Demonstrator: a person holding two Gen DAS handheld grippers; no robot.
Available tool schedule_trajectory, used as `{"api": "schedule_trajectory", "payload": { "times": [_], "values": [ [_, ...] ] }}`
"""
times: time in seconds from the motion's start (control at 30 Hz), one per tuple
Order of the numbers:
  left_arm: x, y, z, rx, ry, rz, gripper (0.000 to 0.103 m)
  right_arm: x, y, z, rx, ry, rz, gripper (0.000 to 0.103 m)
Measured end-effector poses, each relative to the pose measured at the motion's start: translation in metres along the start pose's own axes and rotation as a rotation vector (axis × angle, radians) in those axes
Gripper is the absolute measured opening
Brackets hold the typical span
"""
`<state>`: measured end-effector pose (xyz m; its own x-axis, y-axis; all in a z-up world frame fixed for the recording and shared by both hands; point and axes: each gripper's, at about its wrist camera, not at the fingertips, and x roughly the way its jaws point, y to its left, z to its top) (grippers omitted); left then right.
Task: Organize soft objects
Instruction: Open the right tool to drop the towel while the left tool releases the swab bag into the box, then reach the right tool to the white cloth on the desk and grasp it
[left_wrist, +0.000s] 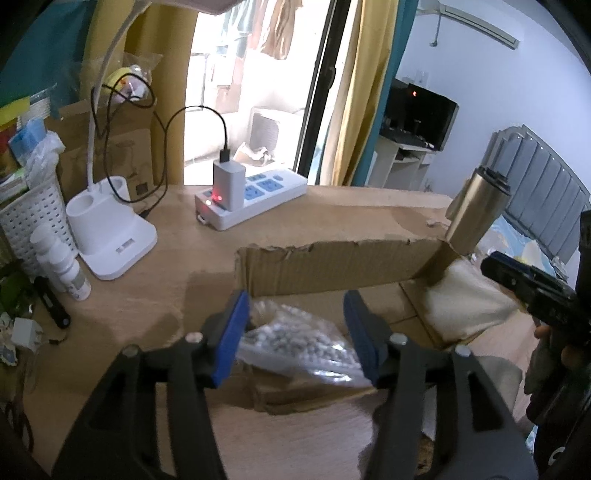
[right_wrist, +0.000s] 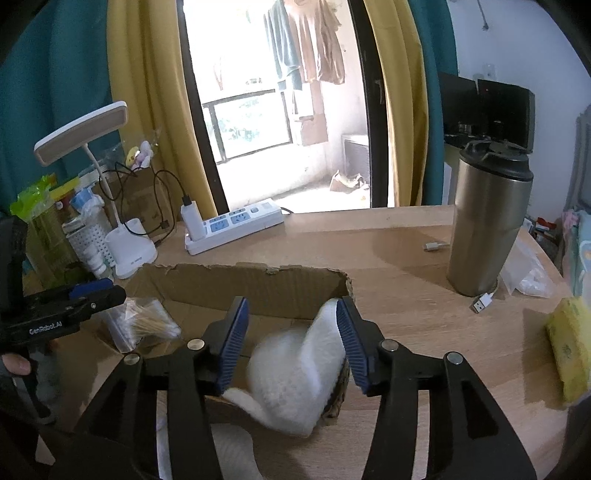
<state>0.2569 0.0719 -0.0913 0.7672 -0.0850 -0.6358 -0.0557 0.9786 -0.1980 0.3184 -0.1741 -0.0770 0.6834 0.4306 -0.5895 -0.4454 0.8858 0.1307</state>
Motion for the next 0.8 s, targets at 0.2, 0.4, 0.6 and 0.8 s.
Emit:
{"api": "schedule_trajectory", "payload": {
  "times": [0.2, 0.4, 0.6, 0.8],
  "values": [
    [-0.012, -0.004, 0.001, -0.002, -0.025, -0.011, 0.067, -0.011, -0.001, -0.001, 0.003, -0.016, -0.006, 0.053],
    [-0.028, -0.009, -0.001, -0.007, -0.049, -0.009, 0.068, -0.027, 0.0, -0.003, 0.008, -0.04, -0.012, 0.053],
    [-0.044, -0.013, -0.004, -0.003, -0.072, -0.01, 0.07, -0.044, 0.001, -0.006, 0.008, -0.059, -0.015, 0.053],
    [-0.059, -0.017, -0.008, -0.002, -0.09, -0.014, 0.074, -0.062, 0.005, -0.01, 0.009, -0.081, -0.016, 0.053]
  ]
}}
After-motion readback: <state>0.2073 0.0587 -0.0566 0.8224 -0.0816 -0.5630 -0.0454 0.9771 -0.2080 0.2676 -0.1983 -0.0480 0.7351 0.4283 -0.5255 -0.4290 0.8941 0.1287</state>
